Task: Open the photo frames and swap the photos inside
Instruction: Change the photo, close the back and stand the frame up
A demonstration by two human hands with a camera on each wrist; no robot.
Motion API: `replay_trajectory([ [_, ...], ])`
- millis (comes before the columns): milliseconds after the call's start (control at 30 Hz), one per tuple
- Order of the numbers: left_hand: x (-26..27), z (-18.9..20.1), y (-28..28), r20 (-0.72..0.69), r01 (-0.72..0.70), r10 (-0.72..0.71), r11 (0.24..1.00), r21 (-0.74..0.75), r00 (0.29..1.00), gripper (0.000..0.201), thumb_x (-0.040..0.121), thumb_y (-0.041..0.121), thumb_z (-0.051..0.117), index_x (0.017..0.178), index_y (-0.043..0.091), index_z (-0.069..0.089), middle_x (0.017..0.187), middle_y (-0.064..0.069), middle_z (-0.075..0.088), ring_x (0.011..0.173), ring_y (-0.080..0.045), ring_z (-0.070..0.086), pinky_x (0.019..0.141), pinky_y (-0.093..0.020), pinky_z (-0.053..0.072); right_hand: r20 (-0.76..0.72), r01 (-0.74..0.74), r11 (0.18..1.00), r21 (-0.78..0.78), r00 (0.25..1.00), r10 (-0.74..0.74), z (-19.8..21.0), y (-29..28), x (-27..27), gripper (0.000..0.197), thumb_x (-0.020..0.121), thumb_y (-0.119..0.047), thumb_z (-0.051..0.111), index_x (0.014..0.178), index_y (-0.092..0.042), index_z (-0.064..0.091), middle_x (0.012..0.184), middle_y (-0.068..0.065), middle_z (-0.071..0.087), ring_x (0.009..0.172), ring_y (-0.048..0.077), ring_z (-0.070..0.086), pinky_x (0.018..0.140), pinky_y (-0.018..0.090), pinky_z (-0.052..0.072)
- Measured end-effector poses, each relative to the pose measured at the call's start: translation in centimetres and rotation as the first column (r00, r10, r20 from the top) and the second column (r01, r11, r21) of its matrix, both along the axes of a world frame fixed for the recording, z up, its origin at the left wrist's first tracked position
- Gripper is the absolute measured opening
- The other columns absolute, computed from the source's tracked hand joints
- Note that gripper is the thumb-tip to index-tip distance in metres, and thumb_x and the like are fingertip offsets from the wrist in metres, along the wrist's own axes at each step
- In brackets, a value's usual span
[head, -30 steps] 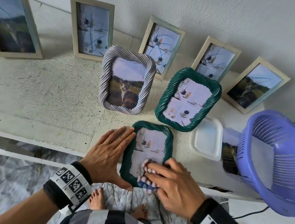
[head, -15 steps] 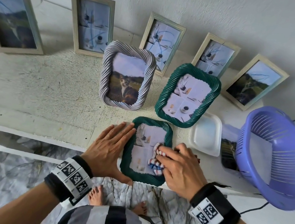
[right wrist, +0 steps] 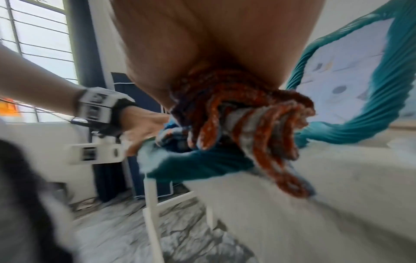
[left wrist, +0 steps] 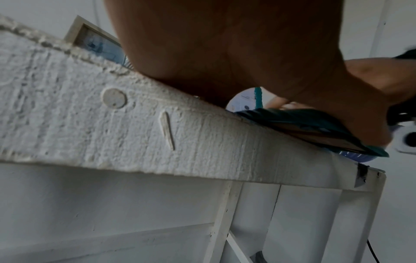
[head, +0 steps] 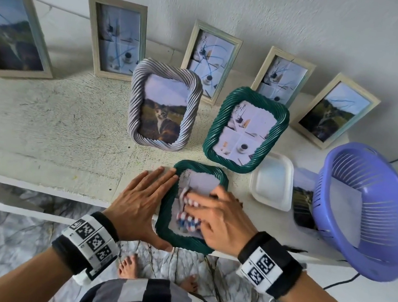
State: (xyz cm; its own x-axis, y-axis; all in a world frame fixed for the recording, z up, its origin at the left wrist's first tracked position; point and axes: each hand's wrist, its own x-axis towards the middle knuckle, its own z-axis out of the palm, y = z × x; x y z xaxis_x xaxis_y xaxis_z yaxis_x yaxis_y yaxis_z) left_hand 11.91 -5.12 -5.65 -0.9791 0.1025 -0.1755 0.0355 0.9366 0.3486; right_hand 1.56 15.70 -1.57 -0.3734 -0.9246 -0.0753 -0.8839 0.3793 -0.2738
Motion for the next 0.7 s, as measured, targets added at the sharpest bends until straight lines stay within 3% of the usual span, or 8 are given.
replay_trajectory([
  [100,-0.1,0.1,-0.1,0.0,-0.004,0.004,1.0,0.004,1.0,0.148,0.046,0.103,0.044,0.156,0.011,0.007,0.164,-0.001,0.001,0.151,-0.017,-0.006,0.121,-0.035,-0.002,0.025,-0.132,0.991,0.034,0.991,0.131,0.3,3.3,0.5,0.038,0.073,-0.013,0.073,0.107,-0.03,0.072,0.126,-0.009,0.064,0.082,0.012,0.042,0.072,0.027,0.038],
  [200,-0.1,0.0,0.1,-0.011,-0.005,0.005,1.0,0.001,1.0,0.147,0.047,0.103,0.042,0.156,0.01,0.006,0.164,-0.002,0.0,0.15,-0.017,-0.008,0.12,-0.037,-0.001,-0.083,-0.012,0.999,0.033,0.996,0.015,0.5,4.4,-2.1,0.04,0.068,-0.02,0.078,0.106,-0.03,0.073,0.124,-0.01,0.065,0.083,0.017,0.048,0.068,0.033,0.045],
  [300,-0.1,0.0,0.1,-0.013,-0.003,0.003,1.0,-0.004,1.0,0.147,0.047,0.103,0.042,0.156,0.01,0.005,0.164,-0.002,-0.001,0.15,-0.018,-0.008,0.12,-0.036,-0.002,-0.17,0.151,0.988,0.027,0.975,-0.145,-0.1,2.1,-3.1,0.044,0.072,-0.016,0.072,0.115,-0.022,0.07,0.131,-0.005,0.061,0.084,0.021,0.047,0.068,0.034,0.043],
  [400,-0.1,-0.1,0.0,-0.003,-0.004,0.004,1.0,0.002,1.0,0.148,0.046,0.103,0.042,0.156,0.01,0.006,0.164,-0.002,0.0,0.151,-0.018,-0.007,0.121,-0.037,-0.001,-0.116,0.198,0.98,-0.014,0.973,-0.198,-0.8,0.0,-1.4,0.043,0.076,-0.015,0.064,0.118,-0.017,0.067,0.135,-0.003,0.058,0.086,0.02,0.043,0.069,0.033,0.04],
  [567,-0.1,-0.2,-0.1,-0.004,-0.004,0.004,1.0,0.0,1.0,0.149,0.045,0.103,0.043,0.156,0.011,0.005,0.164,-0.001,-0.001,0.15,-0.016,-0.009,0.121,-0.036,-0.002,-0.013,0.001,1.0,0.015,1.0,-0.001,0.2,2.8,2.1,0.04,0.075,-0.015,0.066,0.113,-0.027,0.07,0.131,-0.008,0.061,0.085,0.017,0.048,0.071,0.031,0.044],
  [700,-0.1,-0.1,-0.1,-0.023,-0.004,0.004,1.0,-0.013,1.0,0.149,0.045,0.104,0.041,0.155,0.013,-0.001,0.163,0.001,-0.008,0.149,-0.014,-0.015,0.121,-0.037,-0.004,-0.003,0.096,0.993,0.065,0.995,-0.096,1.5,5.0,0.6,0.037,0.077,-0.019,0.056,0.109,-0.03,0.072,0.128,-0.013,0.062,0.081,0.013,0.043,0.067,0.03,0.046],
])
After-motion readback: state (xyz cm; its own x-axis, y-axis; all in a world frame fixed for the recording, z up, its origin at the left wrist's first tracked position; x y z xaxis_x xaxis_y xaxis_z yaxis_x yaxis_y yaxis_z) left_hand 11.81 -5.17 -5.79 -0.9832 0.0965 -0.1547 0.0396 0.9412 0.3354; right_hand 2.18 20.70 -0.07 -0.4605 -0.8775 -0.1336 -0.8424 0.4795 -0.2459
